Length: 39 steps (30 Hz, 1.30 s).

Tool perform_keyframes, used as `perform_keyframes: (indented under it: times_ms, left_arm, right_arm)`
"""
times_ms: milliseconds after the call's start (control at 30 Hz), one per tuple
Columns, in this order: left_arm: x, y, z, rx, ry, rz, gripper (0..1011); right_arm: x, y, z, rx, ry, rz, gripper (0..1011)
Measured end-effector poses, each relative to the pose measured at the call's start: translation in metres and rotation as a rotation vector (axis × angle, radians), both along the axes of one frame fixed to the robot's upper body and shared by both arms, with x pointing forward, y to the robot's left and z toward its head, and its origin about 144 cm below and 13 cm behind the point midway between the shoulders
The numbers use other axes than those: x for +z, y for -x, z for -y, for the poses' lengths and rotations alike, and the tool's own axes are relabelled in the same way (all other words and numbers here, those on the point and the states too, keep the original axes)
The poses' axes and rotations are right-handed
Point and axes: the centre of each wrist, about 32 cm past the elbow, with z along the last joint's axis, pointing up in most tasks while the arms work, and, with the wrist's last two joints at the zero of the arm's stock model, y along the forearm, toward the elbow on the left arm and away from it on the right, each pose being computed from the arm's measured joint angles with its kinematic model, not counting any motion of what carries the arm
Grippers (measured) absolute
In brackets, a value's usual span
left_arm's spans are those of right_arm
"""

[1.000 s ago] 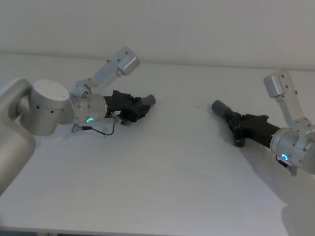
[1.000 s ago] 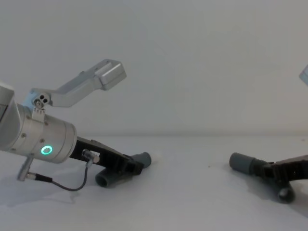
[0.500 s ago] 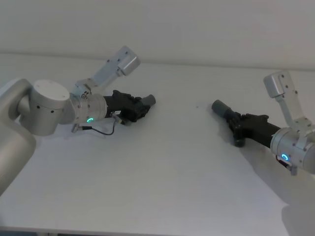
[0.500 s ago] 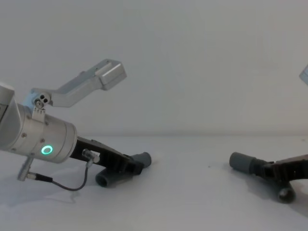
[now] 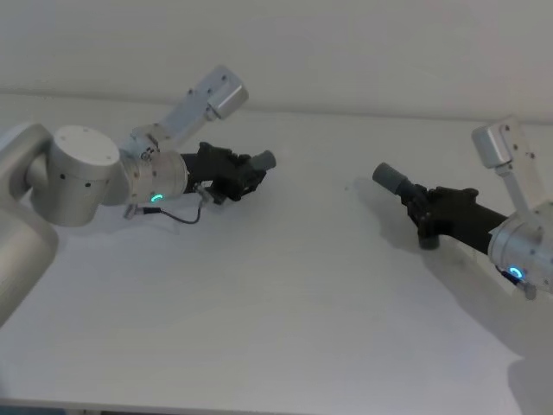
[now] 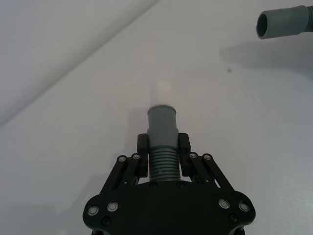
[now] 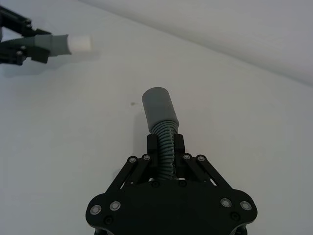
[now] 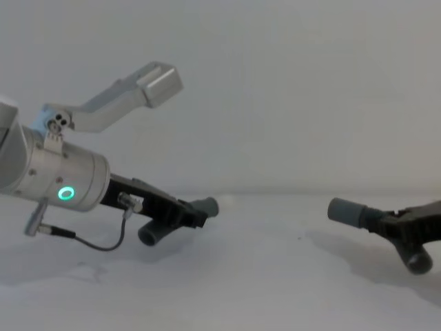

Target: Use both hands to pick up one end of the pipe from the table, align the ends, and insert them.

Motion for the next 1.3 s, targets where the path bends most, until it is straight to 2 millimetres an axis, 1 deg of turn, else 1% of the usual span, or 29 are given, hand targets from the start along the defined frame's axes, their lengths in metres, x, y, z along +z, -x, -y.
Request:
perform_keyframes:
  times_ms: [333, 600, 1000, 1300]
  left_arm:
    - [0.020, 0.002, -0.006, -0.077, -0.009, 0.070, 348]
    - [0.039, 0.003, -0.012, -0.184, -0.041, 0.107, 348]
    - [0.062, 0.001, -0.021, -0.365, -0.102, 0.119, 348]
    - [0.074, -0.003, -0.028, -0.464, -0.129, 0.109, 348]
  right_arm:
    - [0.011, 0.001, 0.020, 0.118, 0.015, 0.074, 177]
    - [0.019, 0.001, 0.034, 0.237, 0.010, 0.103, 177]
    - [0.026, -0.002, 0.048, 0.418, -0.013, 0.120, 176]
    - [0.031, -0.005, 0.058, 0.562, -0.048, 0.132, 176]
